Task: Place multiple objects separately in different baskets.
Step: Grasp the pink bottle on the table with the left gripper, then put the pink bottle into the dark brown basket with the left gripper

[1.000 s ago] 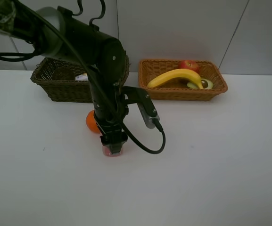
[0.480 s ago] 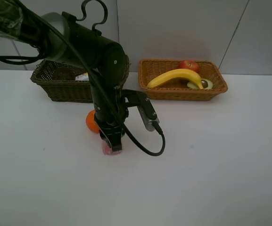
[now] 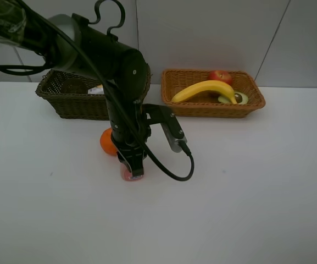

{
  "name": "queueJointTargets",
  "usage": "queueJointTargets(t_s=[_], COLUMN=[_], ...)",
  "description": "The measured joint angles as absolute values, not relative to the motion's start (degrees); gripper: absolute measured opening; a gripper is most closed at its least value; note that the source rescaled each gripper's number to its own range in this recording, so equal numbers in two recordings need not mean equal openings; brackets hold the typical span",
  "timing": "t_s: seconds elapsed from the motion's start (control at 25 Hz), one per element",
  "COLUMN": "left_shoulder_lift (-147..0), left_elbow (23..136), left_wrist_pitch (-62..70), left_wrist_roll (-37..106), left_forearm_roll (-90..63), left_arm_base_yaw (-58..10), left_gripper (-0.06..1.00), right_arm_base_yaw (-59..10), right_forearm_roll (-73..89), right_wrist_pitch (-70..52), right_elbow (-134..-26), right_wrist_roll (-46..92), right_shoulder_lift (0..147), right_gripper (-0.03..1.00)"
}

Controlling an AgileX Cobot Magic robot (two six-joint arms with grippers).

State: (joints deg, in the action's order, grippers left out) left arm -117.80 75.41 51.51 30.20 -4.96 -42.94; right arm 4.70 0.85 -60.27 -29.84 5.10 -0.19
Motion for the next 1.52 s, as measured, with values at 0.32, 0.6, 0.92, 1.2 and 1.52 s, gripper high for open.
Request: queueJointTargets(t_s=[0.32,0.6,0.92,1.2,1.52], left_shoulder_lift=[-117.8,-117.2,-115.3,-110.6,-106.7], left_elbow=[75.4,75.4,75.4,75.4,77.9], left_wrist_pitch=[52.0,53.1,56.0,58.0,61.0], left_wrist_roll=[30.1,28.7,28.5,28.5,28.5], left_forearm_roll=[-5.0,-5.3,-5.6,-5.6,-5.6], left_arm_base_yaw=[-42.9,-42.9,-42.3,-39.8,-35.0], left_gripper=[0.44,0.44,0.44,0.44,0.44], right_arm_base_yaw=[4.7,4.7,4.7,4.7,4.7], right_forearm_roll=[0.9,0.9,0.9,0.9,0.9], right_wrist_pitch=[-60.3,-60.3,-60.3,-60.3,-60.3], right_elbow=[-29.8,-29.8,-29.8,-29.8,-29.8], right_wrist_roll=[5.1,5.1,5.1,5.1,5.1], right_shoulder_lift=[-0.2,-0.2,-0.2,-0.2,-0.2], right_gripper=[0.81,0.81,0.81,0.81,0.81])
